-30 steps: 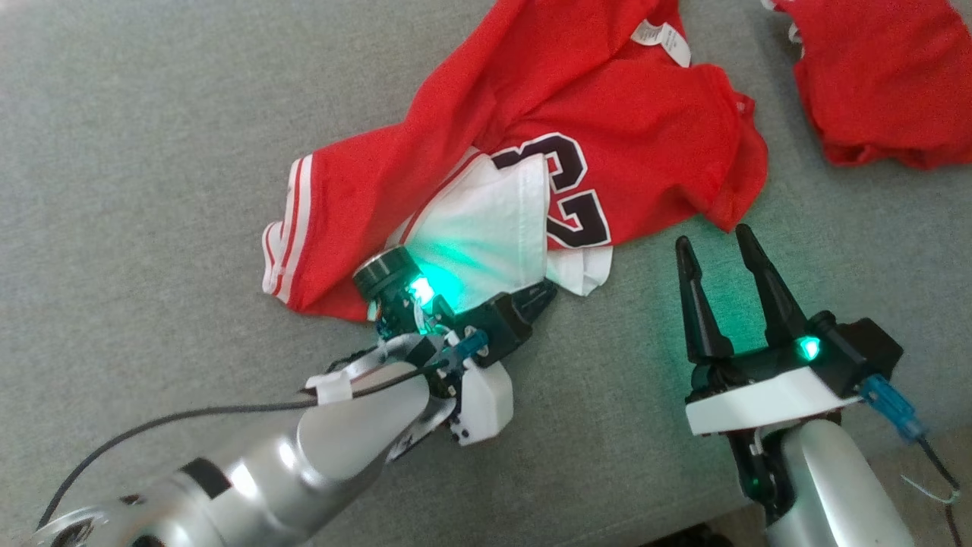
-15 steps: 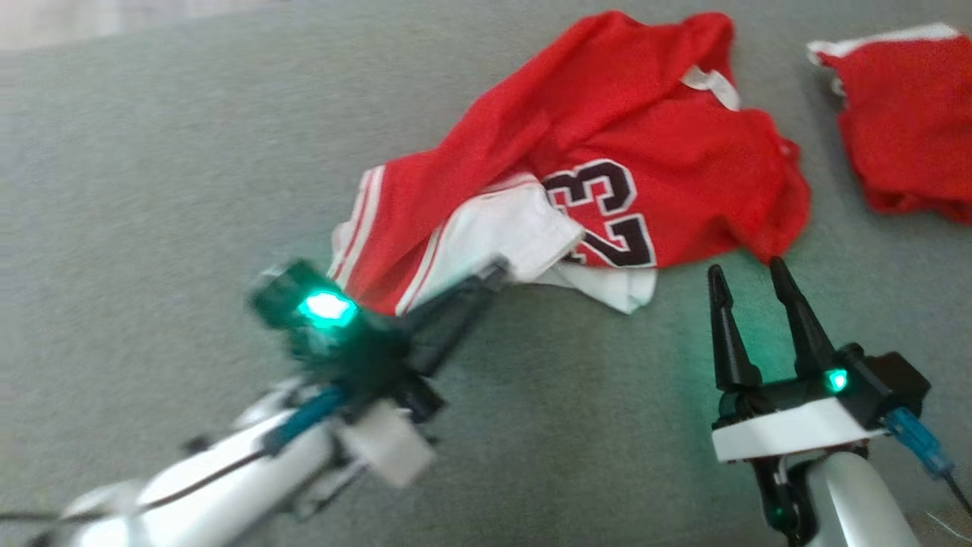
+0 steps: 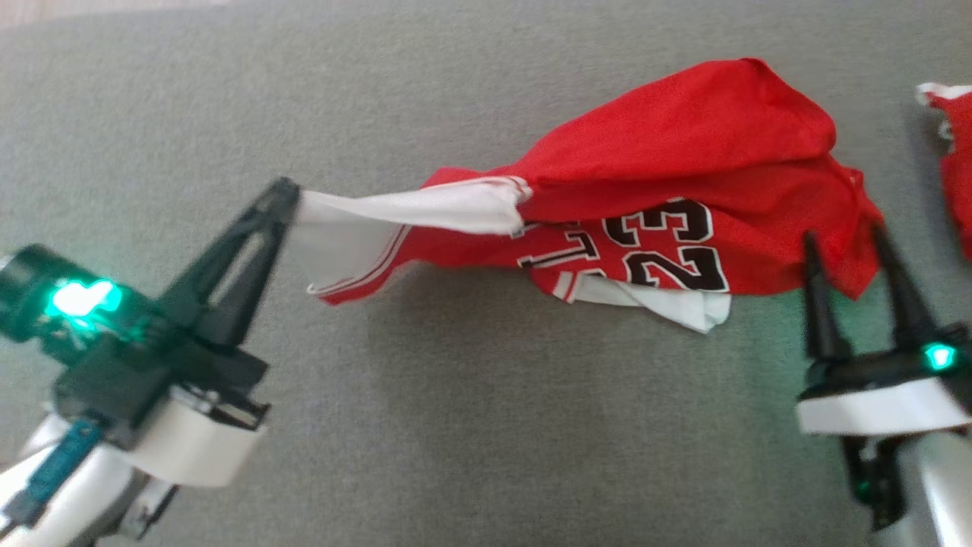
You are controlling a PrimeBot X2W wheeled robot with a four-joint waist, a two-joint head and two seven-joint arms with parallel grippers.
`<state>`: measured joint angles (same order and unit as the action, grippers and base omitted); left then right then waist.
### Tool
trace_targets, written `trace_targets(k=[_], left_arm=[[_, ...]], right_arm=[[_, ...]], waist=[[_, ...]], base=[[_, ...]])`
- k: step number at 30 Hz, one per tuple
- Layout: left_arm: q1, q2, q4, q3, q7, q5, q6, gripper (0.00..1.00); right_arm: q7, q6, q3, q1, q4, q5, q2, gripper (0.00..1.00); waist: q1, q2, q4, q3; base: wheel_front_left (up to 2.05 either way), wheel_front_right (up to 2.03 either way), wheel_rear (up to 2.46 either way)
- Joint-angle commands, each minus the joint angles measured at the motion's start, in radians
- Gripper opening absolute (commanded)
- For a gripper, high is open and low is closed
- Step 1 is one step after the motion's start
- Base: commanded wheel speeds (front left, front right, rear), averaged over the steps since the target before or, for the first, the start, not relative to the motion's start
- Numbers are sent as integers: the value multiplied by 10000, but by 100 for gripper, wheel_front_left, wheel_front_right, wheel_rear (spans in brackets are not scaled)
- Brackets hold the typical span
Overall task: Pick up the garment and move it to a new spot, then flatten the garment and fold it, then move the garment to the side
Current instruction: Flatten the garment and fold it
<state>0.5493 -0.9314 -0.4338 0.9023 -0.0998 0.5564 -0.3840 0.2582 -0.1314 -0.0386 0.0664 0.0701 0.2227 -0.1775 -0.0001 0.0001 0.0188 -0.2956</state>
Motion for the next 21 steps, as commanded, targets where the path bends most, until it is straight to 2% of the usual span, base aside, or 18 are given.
trace_targets(k=[1, 10, 16, 21], left_arm=[[181, -621, -303, -753, -161, 113, -174, 0], [-91, -1129, 358, -1352, -826, 512, -419, 0], [-190, -1246, 811, -1535, -1123, 600, -407, 0], [-118, -1218, 1037, -1635, -1251, 602, -337, 0]], right_arm=[[36, 7, -49, 293, -447, 170, -384, 100], [36, 7, -239, 646, -100, 745, -1353, 100], [36, 7, -1022, 1766, 932, 693, -2187, 100], [-54, 7, -1971, 2872, 2263, 879, -2870, 100]], waist=[[1, -1, 244, -246], [1, -1, 543, -770], [1, -1, 623, -1020], [1, -1, 764, -1160]], base=[[0, 0, 0], [0, 0, 0], [0, 0, 0], [0, 0, 0]])
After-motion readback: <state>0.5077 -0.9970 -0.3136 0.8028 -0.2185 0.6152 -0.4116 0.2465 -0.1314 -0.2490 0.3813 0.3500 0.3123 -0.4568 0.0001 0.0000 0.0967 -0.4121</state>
